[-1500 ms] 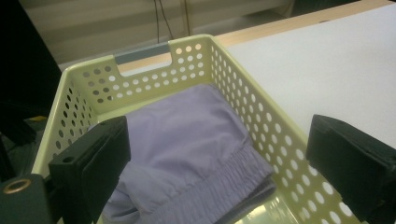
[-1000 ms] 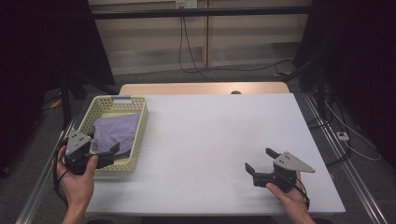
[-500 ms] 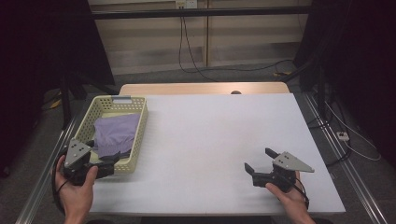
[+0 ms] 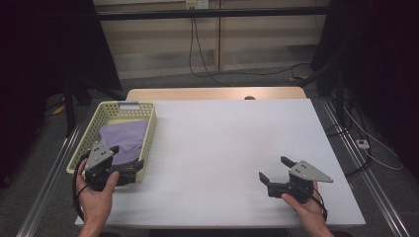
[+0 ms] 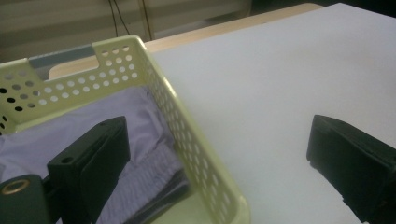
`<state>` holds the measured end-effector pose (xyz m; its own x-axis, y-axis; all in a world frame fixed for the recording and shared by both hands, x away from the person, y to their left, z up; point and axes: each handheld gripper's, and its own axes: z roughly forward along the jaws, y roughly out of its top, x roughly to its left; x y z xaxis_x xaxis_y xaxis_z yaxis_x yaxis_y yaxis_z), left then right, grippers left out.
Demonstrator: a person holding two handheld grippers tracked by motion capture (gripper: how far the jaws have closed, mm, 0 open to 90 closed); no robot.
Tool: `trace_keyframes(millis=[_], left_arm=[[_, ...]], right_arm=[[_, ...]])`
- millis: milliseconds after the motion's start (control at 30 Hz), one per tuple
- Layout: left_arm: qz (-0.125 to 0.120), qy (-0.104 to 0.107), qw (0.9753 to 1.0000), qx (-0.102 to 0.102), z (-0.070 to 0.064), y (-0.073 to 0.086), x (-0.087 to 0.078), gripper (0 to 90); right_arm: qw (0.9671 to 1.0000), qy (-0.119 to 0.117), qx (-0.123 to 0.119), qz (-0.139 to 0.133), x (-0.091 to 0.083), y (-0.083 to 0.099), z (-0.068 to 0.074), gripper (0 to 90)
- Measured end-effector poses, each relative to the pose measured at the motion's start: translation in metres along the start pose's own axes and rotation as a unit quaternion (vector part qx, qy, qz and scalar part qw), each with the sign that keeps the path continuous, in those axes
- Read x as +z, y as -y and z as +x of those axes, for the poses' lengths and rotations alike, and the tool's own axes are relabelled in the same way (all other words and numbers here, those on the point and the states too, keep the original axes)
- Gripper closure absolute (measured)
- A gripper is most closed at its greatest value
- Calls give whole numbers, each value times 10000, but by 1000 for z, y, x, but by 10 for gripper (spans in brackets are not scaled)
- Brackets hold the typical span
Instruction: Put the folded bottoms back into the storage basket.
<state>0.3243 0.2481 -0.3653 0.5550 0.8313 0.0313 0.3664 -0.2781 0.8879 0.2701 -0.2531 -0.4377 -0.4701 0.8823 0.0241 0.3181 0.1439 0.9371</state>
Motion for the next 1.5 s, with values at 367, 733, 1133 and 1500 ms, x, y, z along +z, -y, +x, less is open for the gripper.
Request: trace_keyframes(millis=[367,733,1133,1500], left_arm=[[33,199,9996,200,-18,-14,16,61],[-128,460,9973,551,-39,-35,23,61],[-94,822,9951,534,-56,-39,39,61],[58,1104,9927,471,-68,-36,55,61]], right_arm=[[10000,5,3,6,0,0,0,68],[10000,0,-7,-17,-1,0,0,68],[10000,-10,3,-11,-1,0,0,64],[10000,-5,8,-7,-1,0,-1,64]])
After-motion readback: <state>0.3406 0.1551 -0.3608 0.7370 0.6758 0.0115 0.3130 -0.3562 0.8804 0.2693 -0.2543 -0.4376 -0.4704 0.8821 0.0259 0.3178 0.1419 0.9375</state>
